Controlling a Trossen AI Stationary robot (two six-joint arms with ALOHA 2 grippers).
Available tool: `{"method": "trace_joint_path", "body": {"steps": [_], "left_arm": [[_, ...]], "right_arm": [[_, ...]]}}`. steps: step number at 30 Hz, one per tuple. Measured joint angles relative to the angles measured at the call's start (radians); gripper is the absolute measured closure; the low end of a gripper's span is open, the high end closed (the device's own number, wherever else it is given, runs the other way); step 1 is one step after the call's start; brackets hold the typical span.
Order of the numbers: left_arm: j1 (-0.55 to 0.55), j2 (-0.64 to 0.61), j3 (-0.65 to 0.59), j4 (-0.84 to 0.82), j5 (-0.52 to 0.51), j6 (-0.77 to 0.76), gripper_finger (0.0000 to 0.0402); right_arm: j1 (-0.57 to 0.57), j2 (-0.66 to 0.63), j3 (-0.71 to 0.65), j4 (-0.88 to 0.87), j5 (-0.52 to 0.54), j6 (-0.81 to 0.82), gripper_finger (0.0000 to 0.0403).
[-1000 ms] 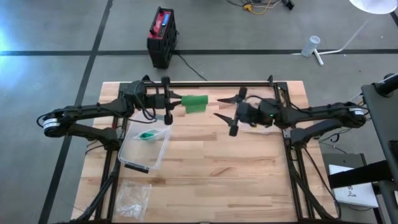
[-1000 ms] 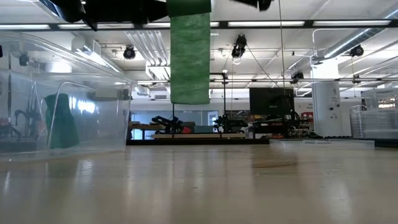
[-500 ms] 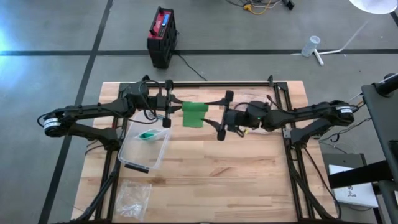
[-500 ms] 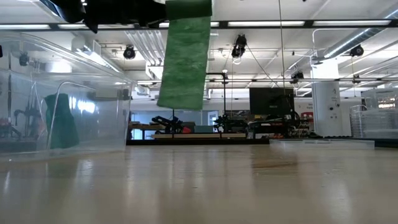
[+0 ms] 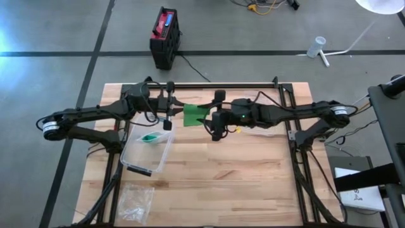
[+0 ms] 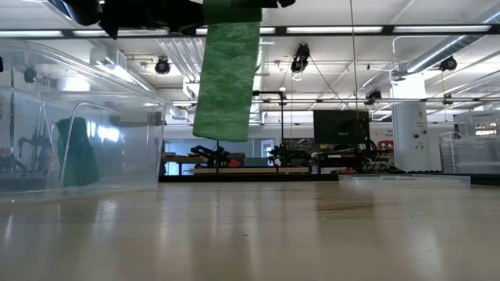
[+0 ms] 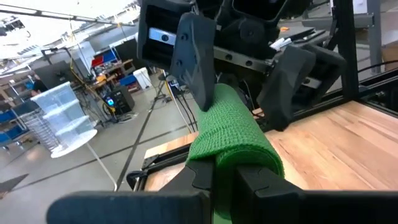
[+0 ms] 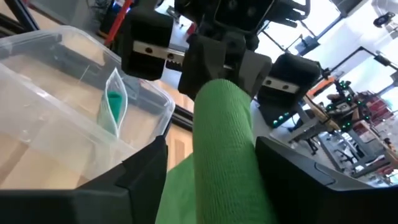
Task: Roll bandage
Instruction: Roll the dark green bandage
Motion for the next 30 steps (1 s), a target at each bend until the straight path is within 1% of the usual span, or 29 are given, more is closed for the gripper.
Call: {"method": "trace_joint_path", "body": {"steps": [10,15,22,26,30], "left_arm": [[-0.001,-0.032,-0.001,-0.022,0.000,-0.003,0.0393],[0.000,-0.035,-0.001,-0.022,0.000,-0.003,0.0393],[0.000,-0.035,-0.001,-0.022,0.000,-0.003,0.0393],[0.000,-0.035,-0.001,-0.022,0.000,-0.010,0.0393],[0.000,-0.037,-0.001,-0.024,0.000,-0.019,0.0392]], "right_arm": [[0.000,0.001,-0.003,-0.015,0.007,0.027,0.0188],[0.000,0.001,-0.005,-0.024,0.078,0.028,0.0202],[0.002,0.001,-0.005,-0.016,0.077,0.030,0.0222],[0.002,0.001,-0.005,-0.012,0.077,0.041,0.0247],[0.002,0.001,-0.004,-0.010,0.073,0.062,0.0291]]}}
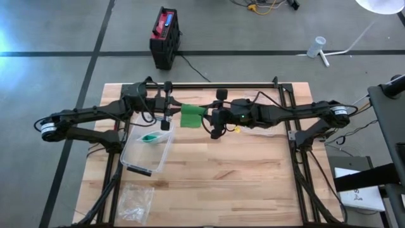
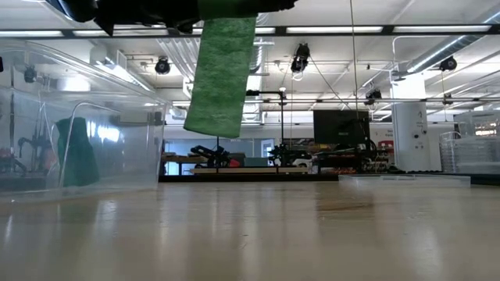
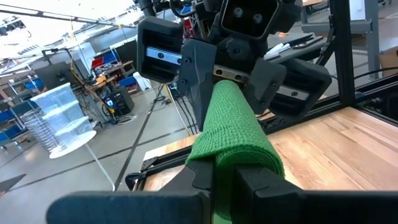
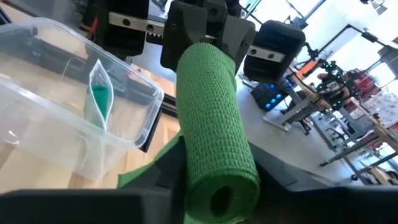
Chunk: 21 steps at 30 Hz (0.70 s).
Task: Roll bandage
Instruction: Roll the dark green bandage
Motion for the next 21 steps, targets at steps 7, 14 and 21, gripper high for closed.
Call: {"method": "trace_joint_path", "body": {"steps": [7,14,21], "left_arm": [[-0.001,-0.018,0.000,-0.013,0.001,0.022,0.0384],[-0.002,-0.095,0.002,-0.081,-0.106,0.120,0.0322],[-0.001,-0.104,-0.025,-0.072,-0.036,0.040,0.0249]], "right_arm": [[0.000,0.000,0.002,0.002,-0.048,0.035,0.0372],[0.012,-0.048,0.002,-0.014,-0.088,0.088,0.0372],[0.019,-0.108,0.002,0.012,-0.164,0.126,0.0370]]}}
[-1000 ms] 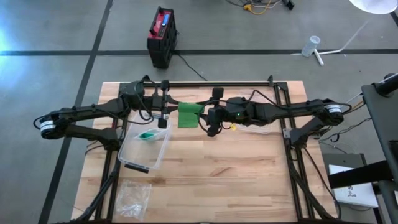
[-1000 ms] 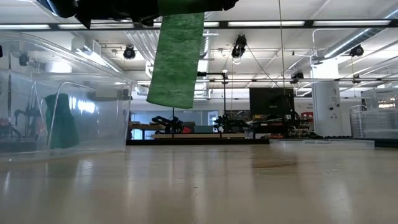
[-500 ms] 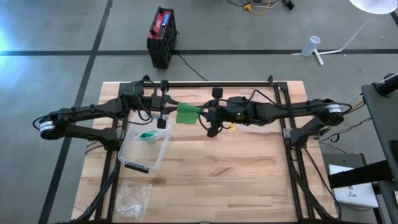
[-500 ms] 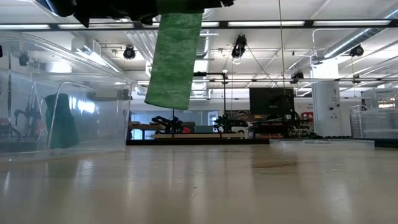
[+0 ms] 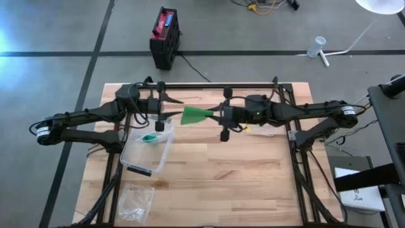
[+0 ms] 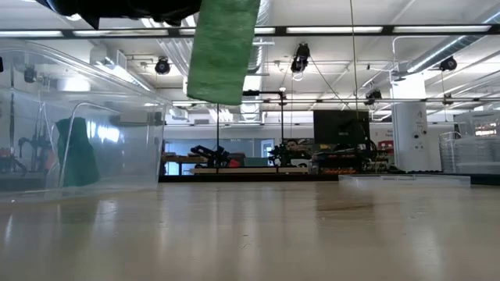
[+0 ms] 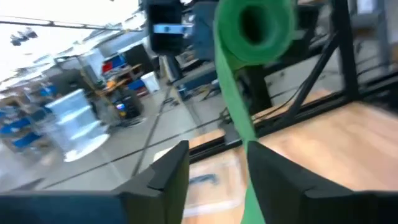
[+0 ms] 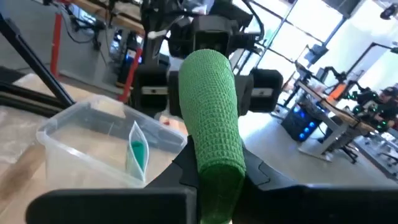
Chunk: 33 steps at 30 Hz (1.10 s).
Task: Roll bandage
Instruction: Roll the dark green bandage
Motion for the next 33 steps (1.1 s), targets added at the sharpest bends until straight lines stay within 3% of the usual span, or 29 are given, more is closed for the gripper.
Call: {"method": "trace_joint_path", "body": {"steps": [6,12,16,20,27,33], "left_arm": [[0.002,0.057,-0.049,0.109,0.046,-0.078,0.0194],[0.002,0.067,-0.051,0.114,0.061,-0.083,0.0162],[0.003,0.058,-0.051,0.108,0.053,-0.068,0.0161],[0.015,0.025,-0.051,0.071,-0.074,-0.054,0.0169],[0.018,0.038,-0.051,0.049,0.038,-0.097,0.0166],[0.019,0.117,-0.051,0.098,0.036,-0.148,0.0159]], "right_arm": [[-0.001,-0.002,0.006,0.019,-0.020,0.000,0.0372],[-0.004,-0.002,0.006,0.008,0.022,0.000,0.0370],[-0.005,-0.003,0.006,-0.029,0.062,-0.013,0.0372],[-0.007,-0.004,0.006,-0.060,0.097,0.000,0.0370],[-0.007,-0.002,0.006,-0.076,0.167,-0.011,0.0371],[-0.005,0.016,0.006,-0.070,0.112,0.012,0.0372]]}}
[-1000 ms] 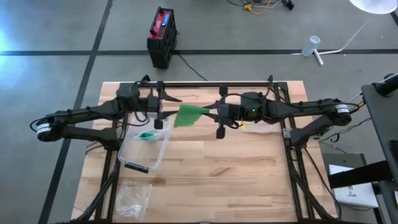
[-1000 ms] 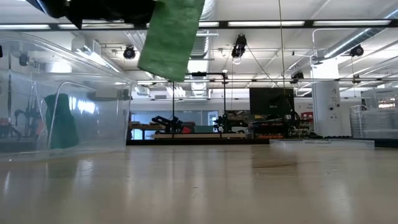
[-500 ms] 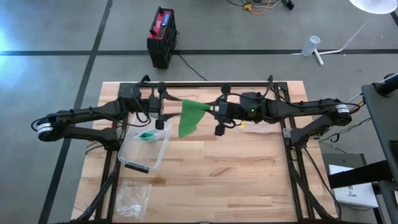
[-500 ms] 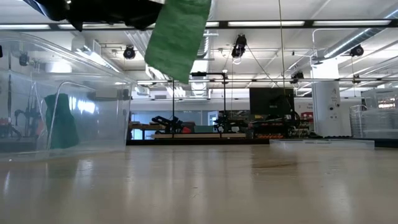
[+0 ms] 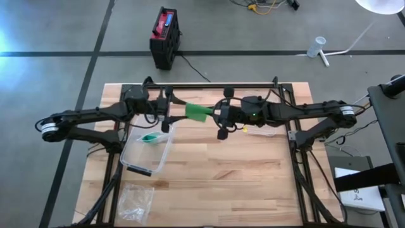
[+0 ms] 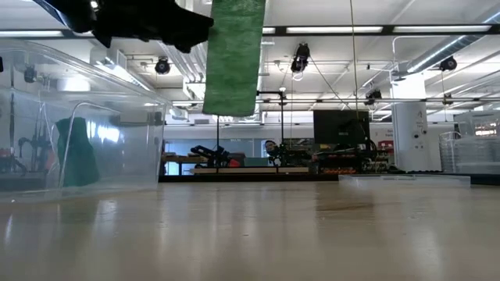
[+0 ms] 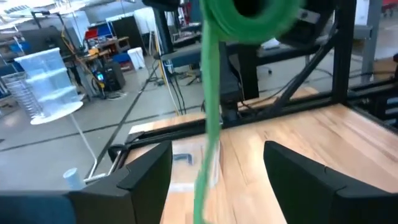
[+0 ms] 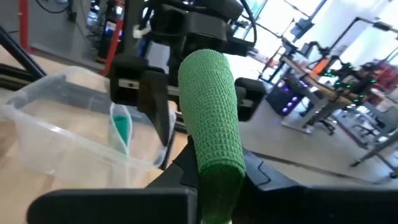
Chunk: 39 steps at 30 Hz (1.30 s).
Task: Roll bandage
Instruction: Roll the dark green bandage
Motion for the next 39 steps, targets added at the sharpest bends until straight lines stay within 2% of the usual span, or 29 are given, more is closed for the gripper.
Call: {"method": "trace_joint_path", "body": {"steps": [5,8,11,14,16,30,35,39], "left_arm": [[-0.001,0.088,0.000,0.092,0.000,-0.035,0.0161],[-0.001,0.120,0.000,0.110,0.000,-0.036,0.0190],[-0.006,0.144,0.000,0.113,0.000,-0.042,0.0259],[-0.013,0.165,0.000,0.128,0.021,-0.045,0.0361],[-0.022,0.184,0.000,0.145,0.029,-0.070,0.0386],[-0.069,0.260,0.000,0.217,0.034,-0.080,0.0401],[-0.070,0.221,0.000,0.214,0.034,-0.075,0.0401],[-0.069,0.141,0.000,0.215,0.031,-0.038,0.0395]], "right_arm": [[-0.001,0.007,0.000,0.005,-0.029,0.014,0.0370],[0.000,0.007,0.000,0.008,-0.031,0.022,0.0372],[0.000,0.006,0.000,0.011,-0.031,0.022,0.0371],[-0.002,0.006,0.000,0.029,-0.030,0.021,0.0370],[-0.005,0.005,0.000,0.041,-0.025,0.023,0.0371],[-0.046,-0.057,0.000,0.116,0.030,0.077,0.0370],[-0.084,-0.060,0.000,0.146,0.026,0.121,0.0372],[-0.119,-0.060,0.000,0.177,-0.036,0.215,0.0372]]}}
